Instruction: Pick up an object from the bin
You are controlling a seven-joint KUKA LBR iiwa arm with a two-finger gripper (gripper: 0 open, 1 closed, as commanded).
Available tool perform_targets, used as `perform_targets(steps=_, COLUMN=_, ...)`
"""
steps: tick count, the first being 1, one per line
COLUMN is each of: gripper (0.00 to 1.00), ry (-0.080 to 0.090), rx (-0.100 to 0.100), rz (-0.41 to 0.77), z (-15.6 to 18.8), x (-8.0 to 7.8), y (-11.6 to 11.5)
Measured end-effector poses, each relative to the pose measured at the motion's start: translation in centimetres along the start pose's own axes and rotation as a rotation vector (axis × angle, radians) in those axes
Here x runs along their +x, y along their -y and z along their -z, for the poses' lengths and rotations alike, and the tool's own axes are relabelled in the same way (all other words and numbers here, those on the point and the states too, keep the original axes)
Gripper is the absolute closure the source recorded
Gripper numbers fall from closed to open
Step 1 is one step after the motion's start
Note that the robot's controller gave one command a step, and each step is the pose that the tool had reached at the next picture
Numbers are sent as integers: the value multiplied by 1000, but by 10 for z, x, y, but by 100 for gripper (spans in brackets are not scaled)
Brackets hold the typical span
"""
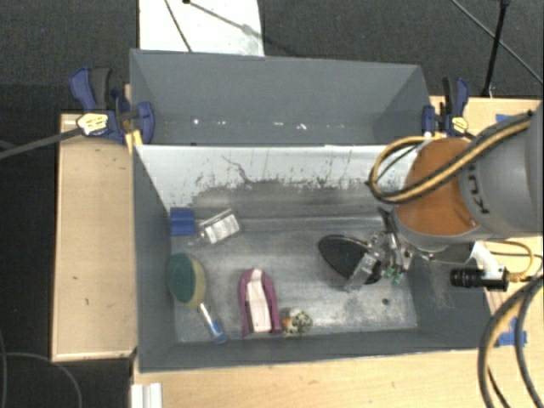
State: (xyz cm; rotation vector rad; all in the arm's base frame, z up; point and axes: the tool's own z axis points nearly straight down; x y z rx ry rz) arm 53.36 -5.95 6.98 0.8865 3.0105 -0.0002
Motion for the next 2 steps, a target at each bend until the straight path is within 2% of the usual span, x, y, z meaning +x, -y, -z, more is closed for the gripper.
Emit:
perform_targets(steps=1, gripper=100, ry=5, rx=-4, rz=6, z=92, x=-3, y=-10)
perform_targets(steps=2, gripper=100, ry=7, rx=-4, rz=-17, z=178, x=-26, y=-5)
